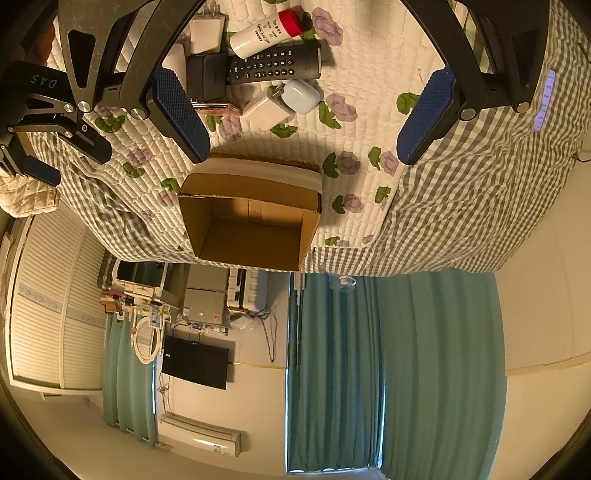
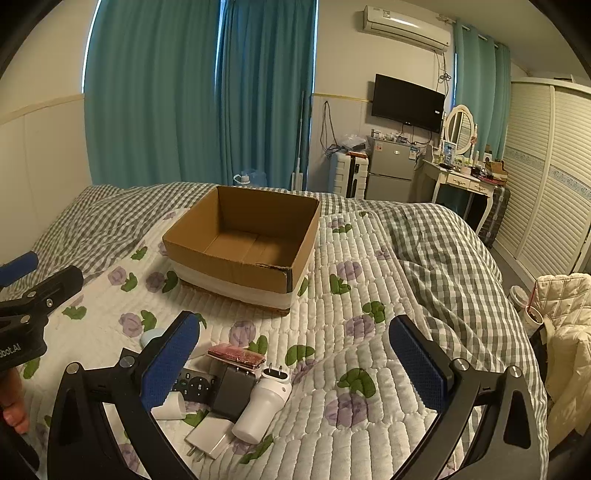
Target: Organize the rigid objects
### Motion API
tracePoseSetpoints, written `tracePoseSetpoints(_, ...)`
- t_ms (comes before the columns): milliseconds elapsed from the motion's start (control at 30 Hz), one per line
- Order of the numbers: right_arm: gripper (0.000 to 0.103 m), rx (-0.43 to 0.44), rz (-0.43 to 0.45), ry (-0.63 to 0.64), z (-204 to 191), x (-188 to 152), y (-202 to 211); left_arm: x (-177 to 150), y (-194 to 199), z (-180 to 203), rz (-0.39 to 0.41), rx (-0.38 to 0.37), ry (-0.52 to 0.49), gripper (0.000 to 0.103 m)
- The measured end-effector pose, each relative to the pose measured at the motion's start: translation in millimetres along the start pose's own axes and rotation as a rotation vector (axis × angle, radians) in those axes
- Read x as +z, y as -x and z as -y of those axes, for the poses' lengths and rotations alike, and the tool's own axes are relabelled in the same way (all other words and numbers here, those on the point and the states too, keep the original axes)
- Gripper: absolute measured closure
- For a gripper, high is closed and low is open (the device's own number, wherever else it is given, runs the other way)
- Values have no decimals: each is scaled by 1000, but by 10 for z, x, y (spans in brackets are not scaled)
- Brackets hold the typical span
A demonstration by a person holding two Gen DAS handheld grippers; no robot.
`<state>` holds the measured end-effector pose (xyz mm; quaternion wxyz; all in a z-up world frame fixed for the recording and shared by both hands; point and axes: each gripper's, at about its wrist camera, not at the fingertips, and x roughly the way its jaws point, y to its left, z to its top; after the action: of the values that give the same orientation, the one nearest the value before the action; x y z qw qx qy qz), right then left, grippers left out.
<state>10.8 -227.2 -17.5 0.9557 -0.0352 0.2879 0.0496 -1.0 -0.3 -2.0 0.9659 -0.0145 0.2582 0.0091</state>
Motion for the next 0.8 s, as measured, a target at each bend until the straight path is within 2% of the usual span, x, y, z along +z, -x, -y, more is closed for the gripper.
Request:
tracePoseSetpoints(200, 0, 30, 1, -17, 2, 4, 10, -19, 8, 5, 8, 9, -7, 0)
tracePoseSetpoints(800, 0, 38, -6, -9, -28, -4, 22, 3, 19, 51, 5, 10, -25, 0)
